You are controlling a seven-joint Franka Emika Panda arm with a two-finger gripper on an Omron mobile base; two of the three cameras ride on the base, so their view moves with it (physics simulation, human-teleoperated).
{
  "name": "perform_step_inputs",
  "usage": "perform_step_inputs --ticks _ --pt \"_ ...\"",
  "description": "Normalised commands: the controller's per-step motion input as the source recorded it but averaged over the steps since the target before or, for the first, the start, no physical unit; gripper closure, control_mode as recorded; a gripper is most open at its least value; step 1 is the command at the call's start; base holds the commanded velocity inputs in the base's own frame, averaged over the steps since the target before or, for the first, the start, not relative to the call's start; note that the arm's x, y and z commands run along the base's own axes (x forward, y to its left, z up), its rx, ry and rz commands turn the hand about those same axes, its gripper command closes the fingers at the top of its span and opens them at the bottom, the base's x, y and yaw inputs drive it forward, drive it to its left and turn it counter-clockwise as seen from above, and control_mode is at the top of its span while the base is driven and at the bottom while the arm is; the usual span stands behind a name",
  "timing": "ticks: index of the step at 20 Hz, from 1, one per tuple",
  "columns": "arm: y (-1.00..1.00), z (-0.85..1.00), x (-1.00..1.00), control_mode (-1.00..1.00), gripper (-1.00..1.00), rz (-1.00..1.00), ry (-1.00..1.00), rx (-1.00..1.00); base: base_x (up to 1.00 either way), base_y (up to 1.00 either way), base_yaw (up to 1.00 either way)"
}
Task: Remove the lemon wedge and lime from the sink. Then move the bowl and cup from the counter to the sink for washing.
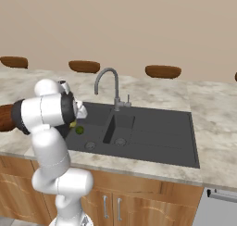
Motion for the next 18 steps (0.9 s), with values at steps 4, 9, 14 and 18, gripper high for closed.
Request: perform_step_inputs --ticks 4,9,14,18 --pt "0.12 0.35 -0.22 -1.0 1.0 0.0 0.0 0.11 0.0 0.0 0.0" --pt "0.13 0.36 -0.2 -1.0 1.0 0.0 0.0 0.09 0.0 0.0 0.0" --pt "0.16 0.33 -0.15 -1.0 1.0 0.0 -0.01 0.06 0.0 0.0 0.0" --pt "0.24 0.25 -0.05 -1.0 1.0 0.0 -0.07 0.02 0.0 0.0 0.0"
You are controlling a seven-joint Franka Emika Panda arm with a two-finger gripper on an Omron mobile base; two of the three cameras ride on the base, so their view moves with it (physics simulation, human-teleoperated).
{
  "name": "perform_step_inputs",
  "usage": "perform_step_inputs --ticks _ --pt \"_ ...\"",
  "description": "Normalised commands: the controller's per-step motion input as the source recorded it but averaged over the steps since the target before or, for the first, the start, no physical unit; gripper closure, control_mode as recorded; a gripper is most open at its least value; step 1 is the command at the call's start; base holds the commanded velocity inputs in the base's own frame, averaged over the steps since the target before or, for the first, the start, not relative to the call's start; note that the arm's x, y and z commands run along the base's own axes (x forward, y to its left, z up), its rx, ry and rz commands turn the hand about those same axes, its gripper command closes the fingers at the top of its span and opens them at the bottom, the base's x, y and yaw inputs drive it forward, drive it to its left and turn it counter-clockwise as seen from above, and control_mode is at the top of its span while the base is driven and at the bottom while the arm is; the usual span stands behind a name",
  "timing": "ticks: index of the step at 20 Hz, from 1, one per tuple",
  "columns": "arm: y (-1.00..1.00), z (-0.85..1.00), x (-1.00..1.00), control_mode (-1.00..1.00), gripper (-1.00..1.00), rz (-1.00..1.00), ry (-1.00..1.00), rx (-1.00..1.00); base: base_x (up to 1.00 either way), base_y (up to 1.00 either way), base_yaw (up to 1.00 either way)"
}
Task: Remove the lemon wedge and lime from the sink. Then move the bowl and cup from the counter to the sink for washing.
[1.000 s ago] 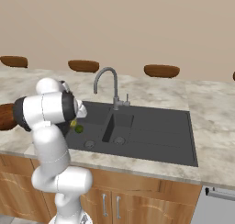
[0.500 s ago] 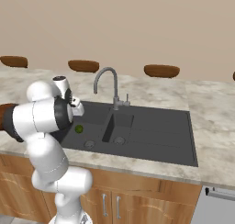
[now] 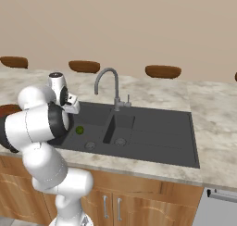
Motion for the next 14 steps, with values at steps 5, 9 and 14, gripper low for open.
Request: perform_step_inputs --ticks 5,9,14 --pt "0.29 0.2 -0.02 -1.0 1.0 0.0 -0.09 0.01 0.0 0.0 0.0" --pt "0.35 0.16 0.01 -1.0 1.0 0.0 -0.03 0.04 0.0 0.0 0.0" --pt "0.36 0.13 0.05 -1.0 1.0 0.0 0.0 0.07 0.0 0.0 0.0"
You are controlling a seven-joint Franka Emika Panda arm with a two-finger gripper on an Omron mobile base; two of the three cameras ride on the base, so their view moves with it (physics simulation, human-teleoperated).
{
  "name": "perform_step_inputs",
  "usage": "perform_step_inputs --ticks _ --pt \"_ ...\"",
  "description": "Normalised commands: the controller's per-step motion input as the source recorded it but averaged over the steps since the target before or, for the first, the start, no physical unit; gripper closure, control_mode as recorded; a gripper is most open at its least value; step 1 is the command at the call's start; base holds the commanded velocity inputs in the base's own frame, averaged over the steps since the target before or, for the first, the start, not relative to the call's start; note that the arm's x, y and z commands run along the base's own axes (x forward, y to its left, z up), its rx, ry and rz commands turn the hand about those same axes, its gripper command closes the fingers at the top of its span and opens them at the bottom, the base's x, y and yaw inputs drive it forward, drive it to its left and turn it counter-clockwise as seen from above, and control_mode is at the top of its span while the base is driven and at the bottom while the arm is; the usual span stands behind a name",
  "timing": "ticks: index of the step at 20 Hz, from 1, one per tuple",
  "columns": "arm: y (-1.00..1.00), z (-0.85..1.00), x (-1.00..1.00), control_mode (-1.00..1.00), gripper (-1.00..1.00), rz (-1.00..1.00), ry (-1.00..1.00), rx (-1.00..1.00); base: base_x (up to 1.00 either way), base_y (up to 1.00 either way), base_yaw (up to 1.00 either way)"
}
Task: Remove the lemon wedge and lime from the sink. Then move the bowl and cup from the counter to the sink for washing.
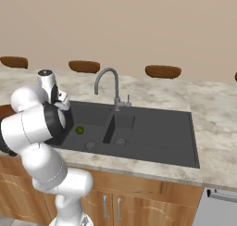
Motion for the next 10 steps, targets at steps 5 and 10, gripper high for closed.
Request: perform_step_inputs --ticks 5,10 --pt "0.35 0.06 0.12 -1.0 1.0 0.0 -0.03 0.05 0.0 0.0 0.0" --pt "0.37 0.0 0.12 -1.0 1.0 0.0 -0.06 0.04 0.0 0.0 0.0"
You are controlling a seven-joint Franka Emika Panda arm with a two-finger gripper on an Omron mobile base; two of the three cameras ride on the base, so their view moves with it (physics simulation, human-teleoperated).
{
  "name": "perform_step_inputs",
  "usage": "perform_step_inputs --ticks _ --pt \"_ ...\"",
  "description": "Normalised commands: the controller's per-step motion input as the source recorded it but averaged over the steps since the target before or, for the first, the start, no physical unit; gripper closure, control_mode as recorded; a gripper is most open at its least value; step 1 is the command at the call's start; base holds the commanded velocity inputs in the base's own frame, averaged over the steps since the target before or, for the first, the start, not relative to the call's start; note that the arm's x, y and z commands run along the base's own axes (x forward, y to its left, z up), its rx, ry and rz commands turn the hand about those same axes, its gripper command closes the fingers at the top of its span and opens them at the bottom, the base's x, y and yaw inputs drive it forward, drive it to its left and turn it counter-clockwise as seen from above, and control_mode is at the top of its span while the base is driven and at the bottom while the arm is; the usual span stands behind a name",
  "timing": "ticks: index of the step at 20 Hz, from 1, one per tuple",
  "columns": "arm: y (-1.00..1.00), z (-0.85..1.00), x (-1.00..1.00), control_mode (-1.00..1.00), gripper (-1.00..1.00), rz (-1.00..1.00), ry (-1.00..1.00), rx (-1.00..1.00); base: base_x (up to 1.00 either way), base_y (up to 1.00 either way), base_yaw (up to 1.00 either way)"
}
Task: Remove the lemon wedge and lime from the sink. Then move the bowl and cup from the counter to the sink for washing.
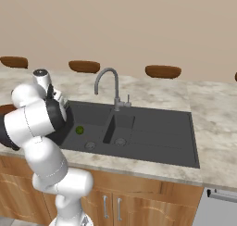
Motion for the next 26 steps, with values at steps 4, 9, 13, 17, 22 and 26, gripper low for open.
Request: perform_step_inputs --ticks 4,9,13,17,22,26 --pt "0.37 0.0 0.12 -1.0 1.0 0.0 -0.04 0.04 0.0 0.0 0.0" --pt "0.37 0.0 0.16 -1.0 1.0 0.0 0.0 0.03 0.0 0.0 0.0" --pt "0.35 -0.05 0.22 -1.0 1.0 0.0 0.0 0.0 0.0 0.0 0.0" --pt "0.34 -0.11 0.25 -1.0 1.0 0.0 0.0 0.0 0.0 0.0 0.0" --pt "0.3 -0.2 0.24 -1.0 1.0 0.0 0.0 0.0 0.0 0.0 0.0" --pt "0.23 -0.21 0.27 -1.0 1.0 -0.01 0.0 0.0 0.0 0.0 0.0"
